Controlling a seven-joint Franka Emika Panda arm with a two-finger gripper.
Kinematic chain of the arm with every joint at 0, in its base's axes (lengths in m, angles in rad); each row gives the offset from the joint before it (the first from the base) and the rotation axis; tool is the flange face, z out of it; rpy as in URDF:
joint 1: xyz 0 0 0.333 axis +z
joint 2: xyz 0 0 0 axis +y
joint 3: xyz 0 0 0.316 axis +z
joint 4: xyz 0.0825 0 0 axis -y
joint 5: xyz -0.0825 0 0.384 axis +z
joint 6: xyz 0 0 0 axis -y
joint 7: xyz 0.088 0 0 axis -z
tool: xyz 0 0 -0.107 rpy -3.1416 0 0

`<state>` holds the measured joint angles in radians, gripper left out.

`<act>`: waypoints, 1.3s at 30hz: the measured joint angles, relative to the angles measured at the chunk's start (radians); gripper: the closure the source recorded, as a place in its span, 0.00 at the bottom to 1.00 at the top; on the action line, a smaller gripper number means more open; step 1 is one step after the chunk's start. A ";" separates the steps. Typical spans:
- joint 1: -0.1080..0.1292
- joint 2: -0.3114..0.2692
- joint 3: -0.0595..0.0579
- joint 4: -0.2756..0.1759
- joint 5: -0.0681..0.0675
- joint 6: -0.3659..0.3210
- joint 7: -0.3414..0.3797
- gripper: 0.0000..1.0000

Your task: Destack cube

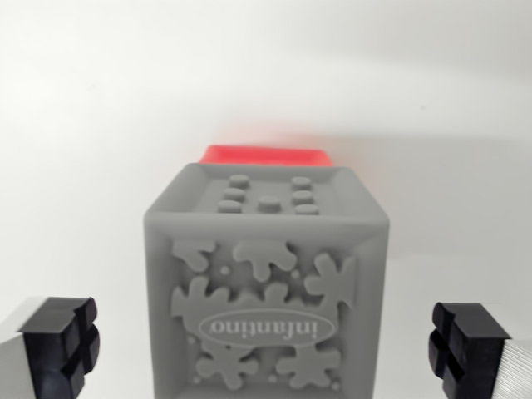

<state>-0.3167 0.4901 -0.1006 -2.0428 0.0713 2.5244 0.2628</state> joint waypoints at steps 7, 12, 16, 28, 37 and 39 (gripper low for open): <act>-0.002 0.034 0.003 0.003 0.006 0.031 -0.004 0.00; -0.002 0.051 0.004 0.005 0.009 0.045 -0.006 0.00; -0.003 0.060 0.005 0.007 0.011 0.052 -0.008 0.00; -0.003 0.062 0.005 0.008 0.013 0.054 -0.009 1.00; -0.003 0.062 0.005 0.008 0.013 0.055 -0.009 1.00; -0.003 0.062 0.005 0.008 0.013 0.055 -0.009 1.00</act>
<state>-0.3196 0.5526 -0.0953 -2.0346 0.0839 2.5789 0.2535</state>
